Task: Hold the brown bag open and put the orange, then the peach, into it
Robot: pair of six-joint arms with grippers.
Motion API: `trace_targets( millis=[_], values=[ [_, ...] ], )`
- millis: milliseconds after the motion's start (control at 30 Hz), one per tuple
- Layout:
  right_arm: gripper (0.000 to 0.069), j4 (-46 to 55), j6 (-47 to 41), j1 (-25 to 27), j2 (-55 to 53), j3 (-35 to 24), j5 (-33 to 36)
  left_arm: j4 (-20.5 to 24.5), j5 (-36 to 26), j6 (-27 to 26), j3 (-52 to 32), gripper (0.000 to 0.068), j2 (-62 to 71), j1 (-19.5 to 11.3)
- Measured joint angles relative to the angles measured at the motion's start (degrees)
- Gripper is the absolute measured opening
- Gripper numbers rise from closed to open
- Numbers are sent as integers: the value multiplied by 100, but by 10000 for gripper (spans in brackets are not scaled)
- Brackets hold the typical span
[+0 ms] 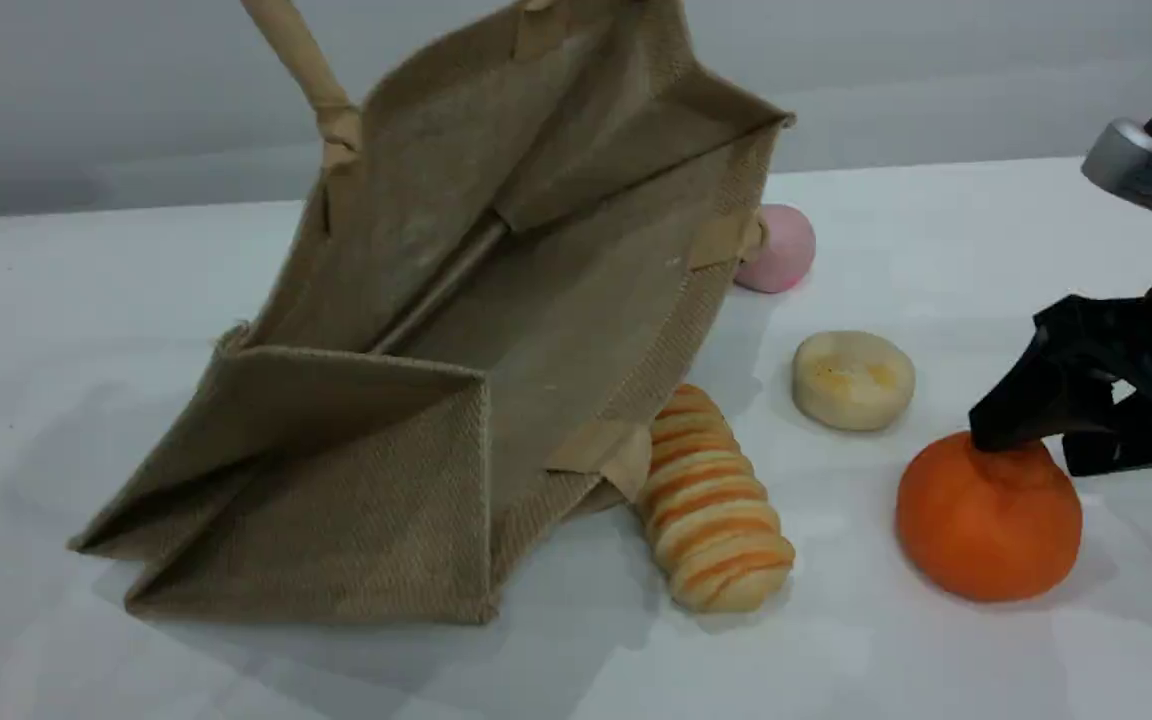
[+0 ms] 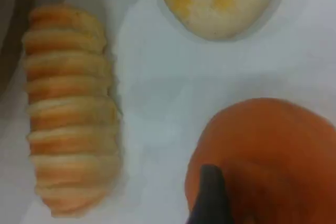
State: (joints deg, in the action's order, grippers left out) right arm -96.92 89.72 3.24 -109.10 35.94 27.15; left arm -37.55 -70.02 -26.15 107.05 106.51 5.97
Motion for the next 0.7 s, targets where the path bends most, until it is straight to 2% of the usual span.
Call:
trace_targets(
  millis=[333,400,500,600,700],
  values=[
    [470,-319,30,-502,-456,60,-79,-7,0,122,-11,71,-52,0],
    [450,-319,30,-514,-526,57,-87,-7,0,129,-11,71,-52,0],
    [329,-319,24,-514,-526,57,-108,-7,0,259,-11,71,-52,6],
    [113,-319,24,-507,-526,57,-85,0,12,297,-11,71,-52,80],
    [46,-314,24,-500,-450,57,0,8,12,254,-11,71,-52,136]
  ],
)
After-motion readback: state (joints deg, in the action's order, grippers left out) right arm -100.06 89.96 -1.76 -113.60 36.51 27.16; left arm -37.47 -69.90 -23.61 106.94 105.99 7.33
